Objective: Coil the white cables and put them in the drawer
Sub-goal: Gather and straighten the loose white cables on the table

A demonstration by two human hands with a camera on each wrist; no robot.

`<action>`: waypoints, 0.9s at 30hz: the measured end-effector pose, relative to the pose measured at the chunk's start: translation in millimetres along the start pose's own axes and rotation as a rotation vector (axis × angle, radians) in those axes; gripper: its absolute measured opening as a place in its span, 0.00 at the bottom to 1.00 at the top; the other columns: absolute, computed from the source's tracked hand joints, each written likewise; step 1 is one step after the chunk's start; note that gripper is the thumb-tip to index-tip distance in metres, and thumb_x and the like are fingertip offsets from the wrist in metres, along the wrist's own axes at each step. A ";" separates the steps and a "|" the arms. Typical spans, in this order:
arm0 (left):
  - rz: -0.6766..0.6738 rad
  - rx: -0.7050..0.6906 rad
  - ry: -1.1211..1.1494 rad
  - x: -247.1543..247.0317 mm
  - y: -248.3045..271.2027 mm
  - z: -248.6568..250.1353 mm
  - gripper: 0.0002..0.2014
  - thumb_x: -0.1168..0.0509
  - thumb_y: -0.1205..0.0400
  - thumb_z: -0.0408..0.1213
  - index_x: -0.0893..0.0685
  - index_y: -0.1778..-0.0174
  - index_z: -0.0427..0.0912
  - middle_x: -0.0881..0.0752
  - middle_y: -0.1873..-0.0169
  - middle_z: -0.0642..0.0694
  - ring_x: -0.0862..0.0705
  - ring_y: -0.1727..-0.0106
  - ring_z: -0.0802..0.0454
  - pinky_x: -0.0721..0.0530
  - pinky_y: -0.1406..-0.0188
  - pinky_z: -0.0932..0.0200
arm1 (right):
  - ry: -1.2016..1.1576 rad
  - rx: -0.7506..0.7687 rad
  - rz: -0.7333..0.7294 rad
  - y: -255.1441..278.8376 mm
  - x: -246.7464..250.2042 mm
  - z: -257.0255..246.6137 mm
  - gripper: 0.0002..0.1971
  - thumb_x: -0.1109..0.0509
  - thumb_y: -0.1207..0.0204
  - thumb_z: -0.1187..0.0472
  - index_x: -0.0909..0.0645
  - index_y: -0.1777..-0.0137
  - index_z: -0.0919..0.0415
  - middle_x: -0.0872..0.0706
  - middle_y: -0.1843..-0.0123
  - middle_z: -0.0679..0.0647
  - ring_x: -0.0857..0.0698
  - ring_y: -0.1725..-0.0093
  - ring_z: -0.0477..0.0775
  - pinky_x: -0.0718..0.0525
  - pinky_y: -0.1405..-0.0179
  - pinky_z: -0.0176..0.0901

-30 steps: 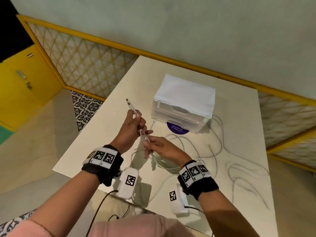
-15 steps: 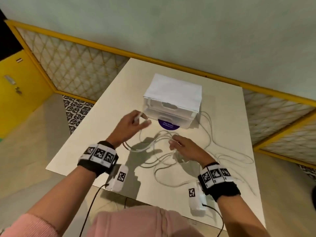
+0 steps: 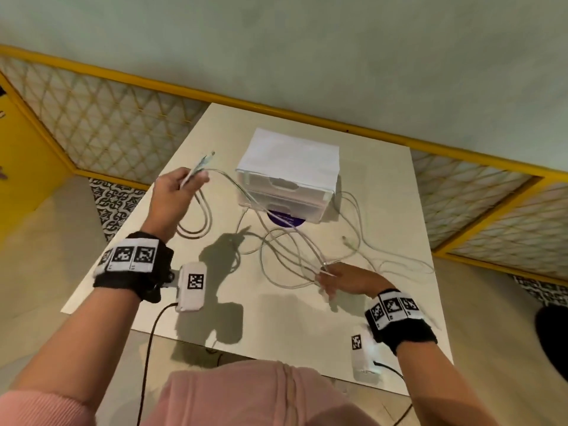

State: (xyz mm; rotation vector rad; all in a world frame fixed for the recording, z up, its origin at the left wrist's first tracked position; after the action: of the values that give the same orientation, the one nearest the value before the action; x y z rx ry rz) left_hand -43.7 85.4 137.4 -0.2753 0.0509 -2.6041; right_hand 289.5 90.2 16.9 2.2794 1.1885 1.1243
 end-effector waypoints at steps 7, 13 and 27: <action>0.089 0.278 -0.340 15.9 11.1 -72.4 0.23 0.28 0.25 0.51 0.25 0.78 0.41 0.32 0.84 0.45 0.33 0.78 0.47 0.39 0.73 0.53 | -0.014 0.071 0.303 18.1 42.2 2.8 0.25 0.34 0.25 0.40 0.23 0.58 0.66 0.21 0.64 0.55 0.23 0.64 0.48 0.30 0.62 0.44; -0.050 0.011 -0.136 -48.8 32.3 -22.0 0.15 0.50 0.12 0.45 0.30 0.54 0.36 0.24 0.66 0.50 0.26 0.64 0.54 0.28 0.65 0.60 | 0.163 0.166 0.311 23.7 49.1 -51.7 0.23 0.43 0.16 0.47 0.14 0.56 0.64 0.10 0.59 0.51 0.14 0.57 0.59 0.21 0.56 0.47; -1.021 0.143 0.000 -165.2 114.5 5.2 0.13 0.33 0.20 0.28 0.31 0.46 0.37 0.13 0.60 0.42 0.13 0.62 0.57 0.21 0.63 0.71 | 0.109 0.331 0.508 46.8 103.9 -91.9 0.19 0.44 0.15 0.50 0.21 0.65 0.55 0.22 0.69 0.43 0.23 0.66 0.41 0.30 0.64 0.28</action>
State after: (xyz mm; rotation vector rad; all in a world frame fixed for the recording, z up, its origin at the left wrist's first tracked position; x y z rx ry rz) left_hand 153.4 69.0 101.8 -0.2981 -0.3694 -3.5890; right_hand 278.8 139.9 154.2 2.9187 0.9053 1.3135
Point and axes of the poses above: each hand's wrist, its own y-axis away from the middle knuckle, its own x-axis out of the back of the hand, z = x × y, the point moved 9 cm from there along -y, towards the middle knuckle
